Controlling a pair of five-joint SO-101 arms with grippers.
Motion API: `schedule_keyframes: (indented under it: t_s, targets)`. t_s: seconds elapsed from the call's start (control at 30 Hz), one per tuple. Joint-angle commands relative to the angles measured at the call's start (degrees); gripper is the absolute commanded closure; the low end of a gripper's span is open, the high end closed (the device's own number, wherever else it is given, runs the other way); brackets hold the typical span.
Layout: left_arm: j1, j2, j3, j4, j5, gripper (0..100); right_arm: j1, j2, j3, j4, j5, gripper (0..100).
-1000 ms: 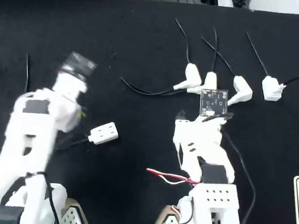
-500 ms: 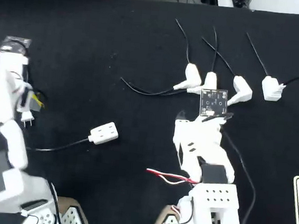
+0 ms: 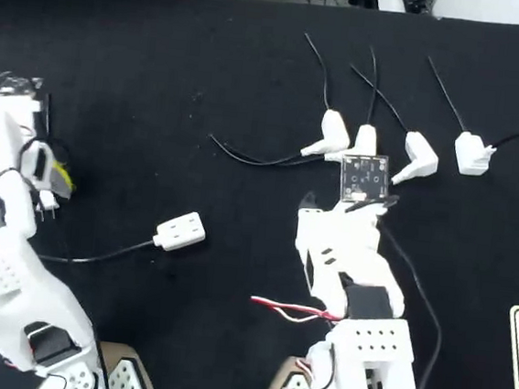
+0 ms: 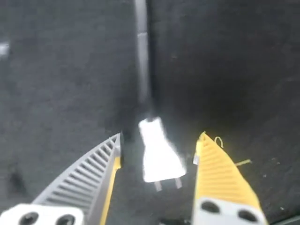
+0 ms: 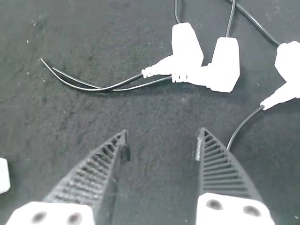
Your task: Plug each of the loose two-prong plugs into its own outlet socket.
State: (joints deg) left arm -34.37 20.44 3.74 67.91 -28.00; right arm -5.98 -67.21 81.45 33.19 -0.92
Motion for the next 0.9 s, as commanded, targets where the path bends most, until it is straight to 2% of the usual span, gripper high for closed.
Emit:
schedule_keyframes:
  t_s: [0.0, 0.17, 0.23, 0.33, 0.4, 0.5, 0.87]
  targets:
    - [1.9, 0.4, -3.0, -2.0, 0.6, 74, -1.2, -0.8, -0.7, -1.5, 0.0, 77.6]
    - [1.6, 2.9, -2.6, -5.0, 0.6, 75, -1.2, -0.8, -0.7, -1.5, 0.1, 77.6]
    - [1.6, 4.0, -2.6, -4.9, 0.6, 81, -1.2, -0.8, -0.7, -1.5, 0.1, 77.6]
    - [1.6, 4.8, -2.6, -4.9, 0.6, 99, -1.2, -0.9, -0.7, -1.5, 0.1, 77.6]
    - [1.5, 4.7, -2.2, -4.9, 0.6, 95, -1.2, -0.9, -0.7, -1.5, 0.1, 77.6]
    - [1.5, 4.2, -2.1, -4.1, 0.6, 97, -1.2, -1.0, -0.7, -1.4, 0.1, 77.6]
    - [3.9, -15.5, -2.8, 12.7, 0.6, 97, -0.9, -1.2, -1.0, -1.3, 0.1, 77.6]
